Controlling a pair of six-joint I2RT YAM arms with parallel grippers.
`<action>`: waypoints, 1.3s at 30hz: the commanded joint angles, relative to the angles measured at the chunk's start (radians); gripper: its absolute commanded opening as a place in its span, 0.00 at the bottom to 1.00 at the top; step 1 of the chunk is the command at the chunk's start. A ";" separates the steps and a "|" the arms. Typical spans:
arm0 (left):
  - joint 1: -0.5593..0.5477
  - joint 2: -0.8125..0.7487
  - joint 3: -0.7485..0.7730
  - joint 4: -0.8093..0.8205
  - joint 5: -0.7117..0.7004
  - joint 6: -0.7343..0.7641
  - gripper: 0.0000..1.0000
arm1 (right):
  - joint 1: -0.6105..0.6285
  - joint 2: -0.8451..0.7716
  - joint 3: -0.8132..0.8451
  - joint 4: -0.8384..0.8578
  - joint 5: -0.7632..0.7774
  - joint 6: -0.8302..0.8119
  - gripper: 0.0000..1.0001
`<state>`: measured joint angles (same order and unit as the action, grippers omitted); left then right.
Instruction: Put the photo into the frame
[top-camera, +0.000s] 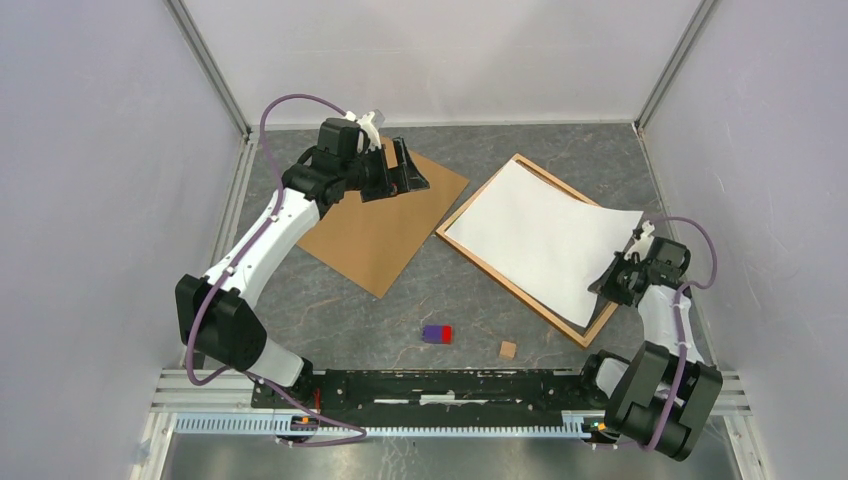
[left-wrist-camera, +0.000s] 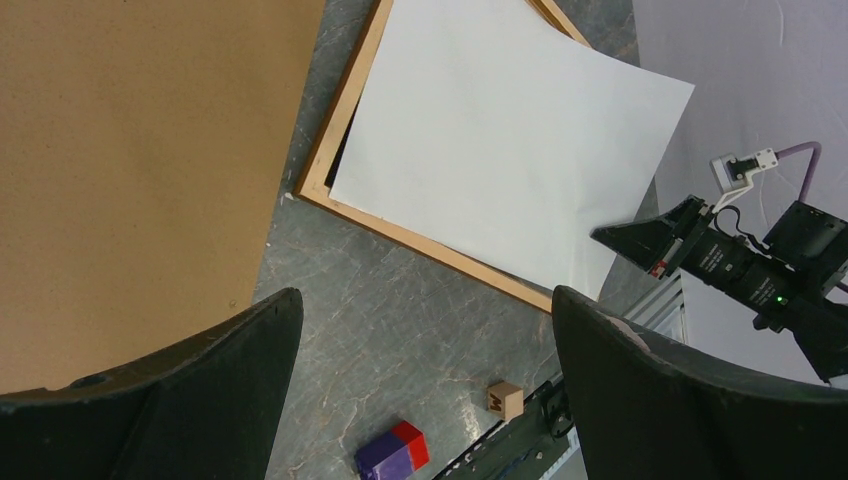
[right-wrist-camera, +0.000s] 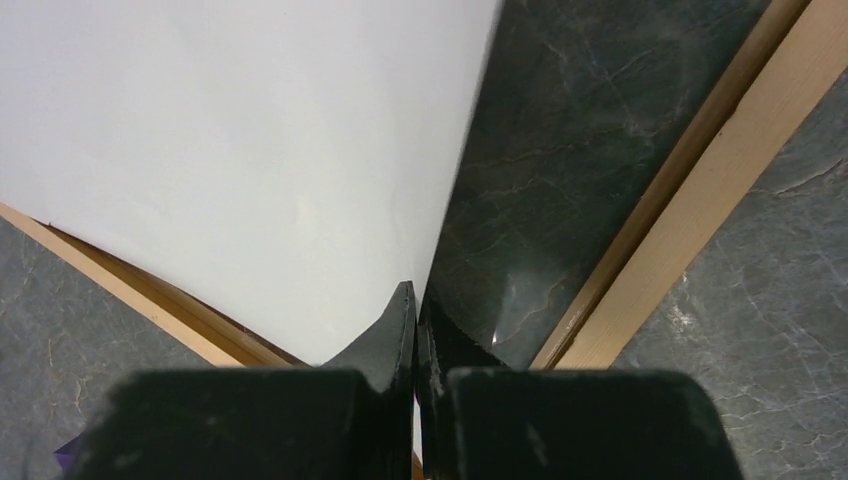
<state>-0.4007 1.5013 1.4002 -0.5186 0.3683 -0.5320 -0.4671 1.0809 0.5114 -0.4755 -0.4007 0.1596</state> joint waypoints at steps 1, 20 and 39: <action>-0.003 -0.015 0.010 0.028 0.015 0.016 1.00 | -0.008 -0.030 -0.032 0.044 0.023 0.029 0.00; -0.004 -0.007 0.009 0.027 0.009 0.020 1.00 | -0.016 -0.068 -0.086 0.090 -0.025 0.031 0.00; -0.002 -0.011 -0.006 0.026 -0.018 0.046 1.00 | 0.038 -0.273 0.110 -0.062 0.329 -0.029 0.98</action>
<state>-0.4007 1.5013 1.4002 -0.5205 0.3672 -0.5316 -0.4709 0.8970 0.5625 -0.5243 -0.1673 0.1627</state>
